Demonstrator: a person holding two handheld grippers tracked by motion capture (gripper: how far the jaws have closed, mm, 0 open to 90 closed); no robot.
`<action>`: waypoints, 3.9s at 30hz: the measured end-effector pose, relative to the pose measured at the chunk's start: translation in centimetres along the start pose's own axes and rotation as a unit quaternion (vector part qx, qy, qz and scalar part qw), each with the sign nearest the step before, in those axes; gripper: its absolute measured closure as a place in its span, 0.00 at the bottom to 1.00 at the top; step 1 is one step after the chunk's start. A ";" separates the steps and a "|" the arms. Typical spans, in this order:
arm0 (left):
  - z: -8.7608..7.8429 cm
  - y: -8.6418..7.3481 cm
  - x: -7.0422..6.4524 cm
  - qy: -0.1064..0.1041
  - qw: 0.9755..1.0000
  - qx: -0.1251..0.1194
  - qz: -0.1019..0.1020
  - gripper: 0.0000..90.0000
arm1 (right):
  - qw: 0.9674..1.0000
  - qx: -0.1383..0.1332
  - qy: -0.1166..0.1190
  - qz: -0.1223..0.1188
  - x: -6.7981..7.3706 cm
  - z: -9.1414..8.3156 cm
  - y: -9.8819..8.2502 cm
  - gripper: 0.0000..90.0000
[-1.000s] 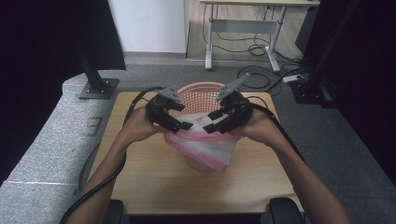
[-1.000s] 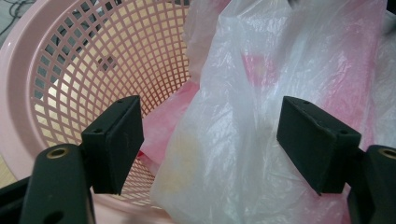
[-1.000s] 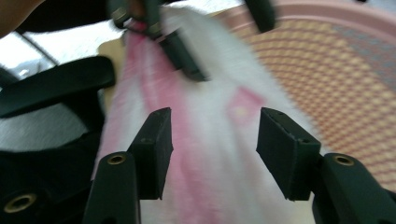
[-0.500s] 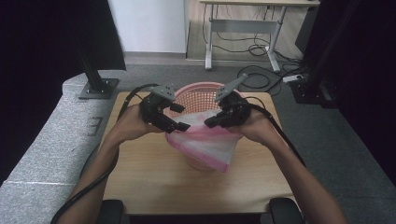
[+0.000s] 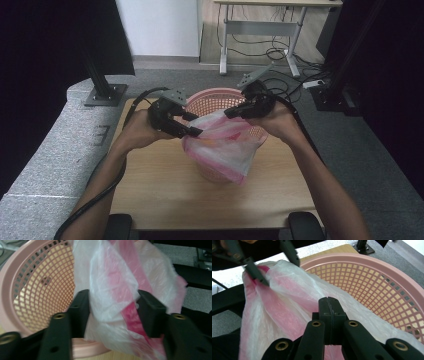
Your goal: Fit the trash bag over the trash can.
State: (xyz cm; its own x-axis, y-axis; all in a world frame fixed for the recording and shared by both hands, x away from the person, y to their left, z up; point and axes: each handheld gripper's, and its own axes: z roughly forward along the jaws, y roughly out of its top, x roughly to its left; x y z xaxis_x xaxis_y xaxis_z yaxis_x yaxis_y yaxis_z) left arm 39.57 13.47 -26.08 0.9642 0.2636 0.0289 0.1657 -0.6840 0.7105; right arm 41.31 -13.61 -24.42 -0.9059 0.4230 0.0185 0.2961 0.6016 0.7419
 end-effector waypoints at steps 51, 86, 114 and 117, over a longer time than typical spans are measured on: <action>-2.1 -4.5 5.9 0.147 0.978 -0.028 -0.149 0.93 | 0.996 0.023 -0.086 0.018 -3.2 -4.5 -6.6 0.61; -1.7 -7.1 7.2 0.200 0.963 -0.011 -0.181 0.76 | 0.993 0.075 -0.088 0.037 -3.7 -7.1 -12.8 0.89; -2.6 -2.0 6.4 0.173 0.980 0.005 -0.102 0.32 | 0.998 -0.018 -0.054 0.040 -3.7 -11.8 -5.3 0.39; -2.2 -1.6 6.6 0.168 0.980 0.005 -0.102 0.32 | 0.994 -0.014 -0.091 0.051 -4.1 -10.8 -4.6 0.37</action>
State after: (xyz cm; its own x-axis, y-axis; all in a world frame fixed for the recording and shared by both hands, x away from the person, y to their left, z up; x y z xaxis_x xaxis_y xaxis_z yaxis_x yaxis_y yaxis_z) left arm 45.24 17.80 -25.47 0.7880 0.6042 0.1181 0.3517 -0.5993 0.7191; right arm 40.39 -25.41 -20.62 -0.8013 0.5977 -0.0255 0.3722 0.5315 0.7609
